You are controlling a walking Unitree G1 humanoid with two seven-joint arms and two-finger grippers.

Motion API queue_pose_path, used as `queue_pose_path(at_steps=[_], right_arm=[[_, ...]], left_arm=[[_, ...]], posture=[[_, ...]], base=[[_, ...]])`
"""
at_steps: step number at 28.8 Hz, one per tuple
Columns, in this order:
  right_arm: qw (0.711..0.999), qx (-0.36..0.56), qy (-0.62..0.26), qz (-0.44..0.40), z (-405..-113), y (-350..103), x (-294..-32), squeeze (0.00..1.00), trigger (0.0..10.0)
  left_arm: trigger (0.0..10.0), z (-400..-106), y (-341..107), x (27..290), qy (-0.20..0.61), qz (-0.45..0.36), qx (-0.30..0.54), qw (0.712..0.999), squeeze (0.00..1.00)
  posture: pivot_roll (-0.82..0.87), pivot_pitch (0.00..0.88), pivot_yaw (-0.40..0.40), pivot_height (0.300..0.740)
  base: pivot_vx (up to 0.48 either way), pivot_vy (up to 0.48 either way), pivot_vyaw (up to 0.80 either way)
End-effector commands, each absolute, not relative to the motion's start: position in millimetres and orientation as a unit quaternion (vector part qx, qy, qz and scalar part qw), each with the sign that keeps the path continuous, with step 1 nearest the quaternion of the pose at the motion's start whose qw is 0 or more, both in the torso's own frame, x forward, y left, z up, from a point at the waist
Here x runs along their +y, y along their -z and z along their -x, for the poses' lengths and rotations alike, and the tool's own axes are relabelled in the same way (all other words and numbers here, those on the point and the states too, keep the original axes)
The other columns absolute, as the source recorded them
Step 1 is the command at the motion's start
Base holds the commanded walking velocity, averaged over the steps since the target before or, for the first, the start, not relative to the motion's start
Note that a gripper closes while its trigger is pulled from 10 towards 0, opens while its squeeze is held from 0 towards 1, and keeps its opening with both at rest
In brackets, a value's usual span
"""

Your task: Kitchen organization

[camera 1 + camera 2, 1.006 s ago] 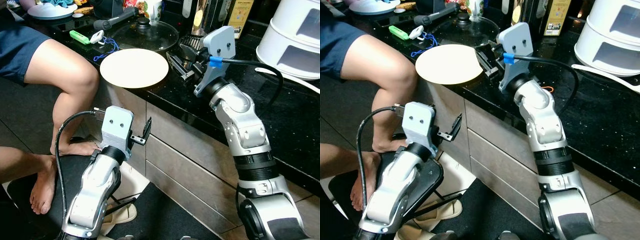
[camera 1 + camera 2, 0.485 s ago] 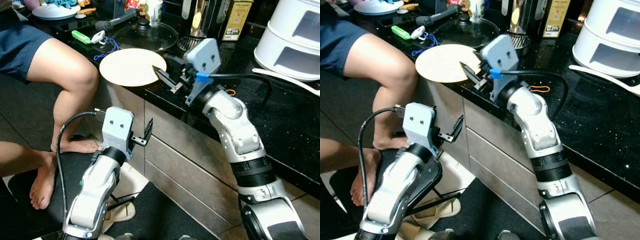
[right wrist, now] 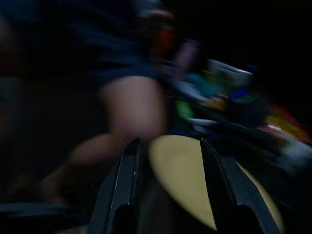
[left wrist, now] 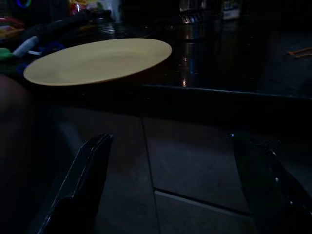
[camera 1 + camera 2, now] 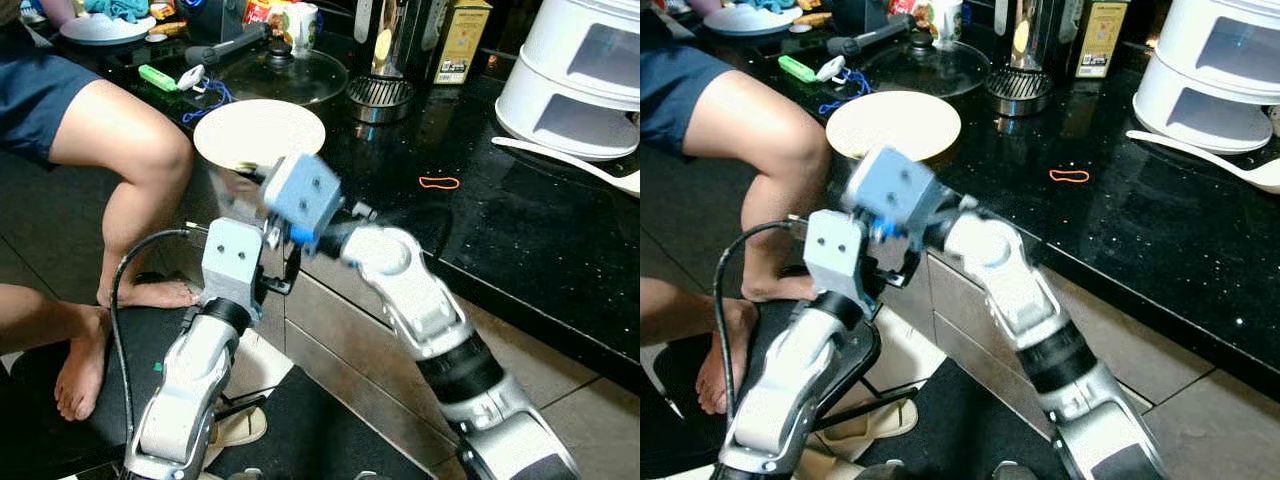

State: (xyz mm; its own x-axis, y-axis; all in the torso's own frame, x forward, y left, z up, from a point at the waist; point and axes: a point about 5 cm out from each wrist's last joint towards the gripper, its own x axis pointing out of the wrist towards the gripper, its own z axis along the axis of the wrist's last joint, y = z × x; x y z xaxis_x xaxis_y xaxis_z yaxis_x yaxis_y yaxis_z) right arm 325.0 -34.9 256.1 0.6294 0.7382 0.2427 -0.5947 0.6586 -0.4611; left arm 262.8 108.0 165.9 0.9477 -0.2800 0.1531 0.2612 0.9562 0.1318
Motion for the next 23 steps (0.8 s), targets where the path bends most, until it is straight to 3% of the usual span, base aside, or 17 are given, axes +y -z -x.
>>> queue_pose_path(at_steps=[1, 9, 12, 18, 23], right_arm=[[0.918, -0.194, -0.313, 0.150, -340, -258, -54, 0.00, 10.0], [0.957, -0.169, -0.186, 0.147, -362, -258, -94, 0.00, 10.0], [0.967, -0.146, -0.139, 0.153, -370, -249, -121, 0.00, 10.0], [0.982, -0.111, -0.122, 0.091, -370, -233, -145, 0.00, 10.0], [0.983, -0.115, -0.125, 0.067, -368, -229, -149, 0.00, 10.0]], left_arm=[[10.0, -264, -172, 121, 0.099, -0.091, -0.095, 0.986, 0.00], [10.0, -264, -186, 152, 0.023, -0.163, -0.107, 0.981, 0.00], [10.0, -263, -208, 168, 0.009, -0.247, -0.135, 0.960, 0.00], [10.0, -262, -234, 184, 0.004, -0.342, -0.159, 0.926, 0.00], [10.0, -263, -238, 204, 0.002, -0.400, -0.144, 0.905, 0.00]], posture=[[0.06, 0.079, -0.054, 0.740], [0.07, 0.081, -0.062, 0.740], [0.08, 0.085, -0.061, 0.740], [0.08, 0.092, -0.061, 0.740], [0.08, 0.103, -0.057, 0.740]], base=[[0.000, 0.000, 0.00], [0.000, 0.000, 0.00], [0.000, 0.000, 0.00], [0.000, 0.000, 0.00], [0.000, 0.000, 0.00]])
